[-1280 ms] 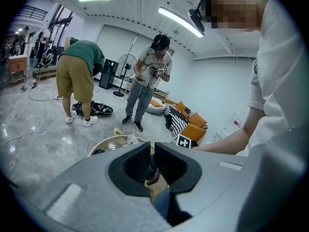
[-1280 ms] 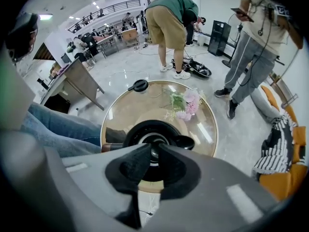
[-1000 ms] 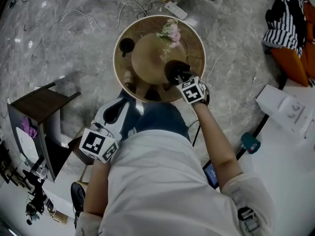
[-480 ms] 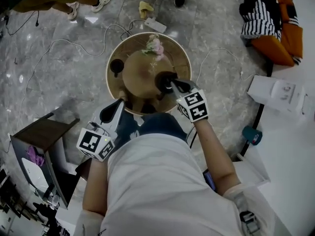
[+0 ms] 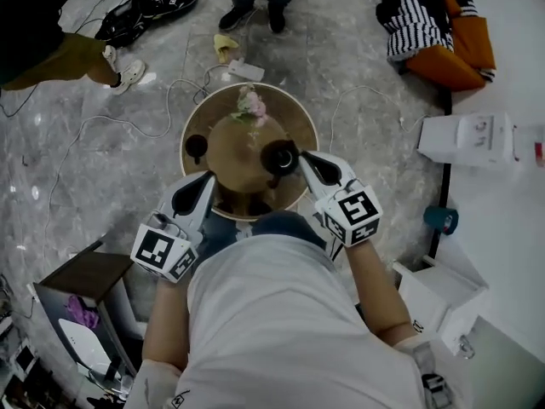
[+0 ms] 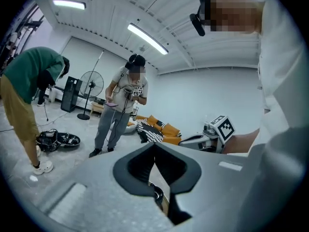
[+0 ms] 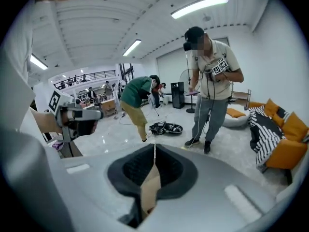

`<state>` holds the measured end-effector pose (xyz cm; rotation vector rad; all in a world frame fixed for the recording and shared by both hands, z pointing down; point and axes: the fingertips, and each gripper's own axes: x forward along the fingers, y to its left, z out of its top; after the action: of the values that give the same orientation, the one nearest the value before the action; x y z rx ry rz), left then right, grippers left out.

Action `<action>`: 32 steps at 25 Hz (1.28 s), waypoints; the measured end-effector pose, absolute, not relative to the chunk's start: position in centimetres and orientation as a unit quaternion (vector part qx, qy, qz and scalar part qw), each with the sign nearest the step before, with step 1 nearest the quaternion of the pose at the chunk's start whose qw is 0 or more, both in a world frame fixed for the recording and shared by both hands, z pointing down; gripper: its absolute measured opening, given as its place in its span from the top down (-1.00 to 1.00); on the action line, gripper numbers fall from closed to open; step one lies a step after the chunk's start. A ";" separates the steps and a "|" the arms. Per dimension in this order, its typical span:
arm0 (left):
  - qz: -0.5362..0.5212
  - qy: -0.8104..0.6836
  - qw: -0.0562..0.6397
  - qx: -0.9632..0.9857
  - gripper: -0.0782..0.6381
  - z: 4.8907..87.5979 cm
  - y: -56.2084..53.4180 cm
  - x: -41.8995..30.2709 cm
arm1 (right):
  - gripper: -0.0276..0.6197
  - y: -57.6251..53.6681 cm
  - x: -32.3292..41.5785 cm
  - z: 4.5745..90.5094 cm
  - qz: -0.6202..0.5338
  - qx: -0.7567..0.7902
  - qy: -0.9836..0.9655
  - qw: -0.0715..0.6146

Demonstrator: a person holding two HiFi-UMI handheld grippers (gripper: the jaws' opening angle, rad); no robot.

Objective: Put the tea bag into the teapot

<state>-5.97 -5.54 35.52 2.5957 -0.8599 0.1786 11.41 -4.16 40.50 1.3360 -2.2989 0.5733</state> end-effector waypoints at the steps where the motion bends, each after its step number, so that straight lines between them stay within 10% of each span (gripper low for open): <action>1: 0.061 -0.301 0.194 0.932 0.76 35.0 -5.8 -5.7 | 0.88 -4.0 11.5 39.5 0.198 0.488 -0.826 0.202; 32: 0.034 -0.221 0.096 0.970 0.75 27.6 -6.5 -2.6 | 0.89 -0.1 12.6 31.2 0.097 0.595 -0.786 0.139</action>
<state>-2.56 -6.46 27.64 2.8741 -0.6544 0.1012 12.60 -0.07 31.20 1.7197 -2.2705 0.2800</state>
